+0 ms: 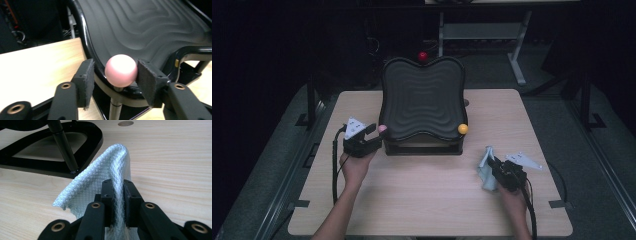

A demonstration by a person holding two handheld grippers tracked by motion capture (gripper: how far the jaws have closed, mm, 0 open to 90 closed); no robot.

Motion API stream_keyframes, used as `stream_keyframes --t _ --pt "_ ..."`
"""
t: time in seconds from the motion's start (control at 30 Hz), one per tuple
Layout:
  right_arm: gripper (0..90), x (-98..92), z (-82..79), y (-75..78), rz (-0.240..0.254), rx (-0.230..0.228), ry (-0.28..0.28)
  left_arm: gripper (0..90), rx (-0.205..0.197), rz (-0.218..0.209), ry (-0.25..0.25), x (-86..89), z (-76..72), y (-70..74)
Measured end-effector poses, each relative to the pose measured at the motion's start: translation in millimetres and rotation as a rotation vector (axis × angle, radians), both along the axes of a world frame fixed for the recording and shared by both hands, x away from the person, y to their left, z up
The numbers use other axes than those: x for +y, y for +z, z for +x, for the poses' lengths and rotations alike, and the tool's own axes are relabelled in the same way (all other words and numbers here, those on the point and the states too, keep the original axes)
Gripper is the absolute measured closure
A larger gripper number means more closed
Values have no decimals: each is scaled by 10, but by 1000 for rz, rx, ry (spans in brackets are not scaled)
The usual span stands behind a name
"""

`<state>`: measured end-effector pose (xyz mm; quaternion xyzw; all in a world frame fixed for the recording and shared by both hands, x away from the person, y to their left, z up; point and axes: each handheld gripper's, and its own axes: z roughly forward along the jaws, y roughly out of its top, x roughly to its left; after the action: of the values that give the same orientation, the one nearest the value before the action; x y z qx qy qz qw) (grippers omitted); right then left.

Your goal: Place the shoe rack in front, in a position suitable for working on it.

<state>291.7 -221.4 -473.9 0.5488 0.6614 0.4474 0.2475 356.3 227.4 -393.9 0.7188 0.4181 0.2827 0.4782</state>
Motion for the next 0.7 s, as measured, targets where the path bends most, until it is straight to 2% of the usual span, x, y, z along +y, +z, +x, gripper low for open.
stream_keyframes --t 0.13,0.2,0.23,0.27,0.33,0.5,0.7 --pt "803 39 15 -2 -2 -1 6 476 8 8 18 -32 9 -1" --pt "803 59 20 2 -1 1 8 559 6 16 0 -55 6 -7" --pt "802 61 25 3 -4 -1 12 594 -4 28 7 -72 -1 -8" --pt "802 62 27 6 -5 -2 12 598 -12 38 12 -87 -6 -13" --pt "802 53 28 12 -3 -4 9 605 -6 23 -10 -60 10 -16" --pt "802 20 8 21 -7 -6 -3 610 -7 33 -53 -48 14 -13" --pt "802 -22 -18 11 -3 -4 -19 610 -18 39 -88 -115 -3 -22"
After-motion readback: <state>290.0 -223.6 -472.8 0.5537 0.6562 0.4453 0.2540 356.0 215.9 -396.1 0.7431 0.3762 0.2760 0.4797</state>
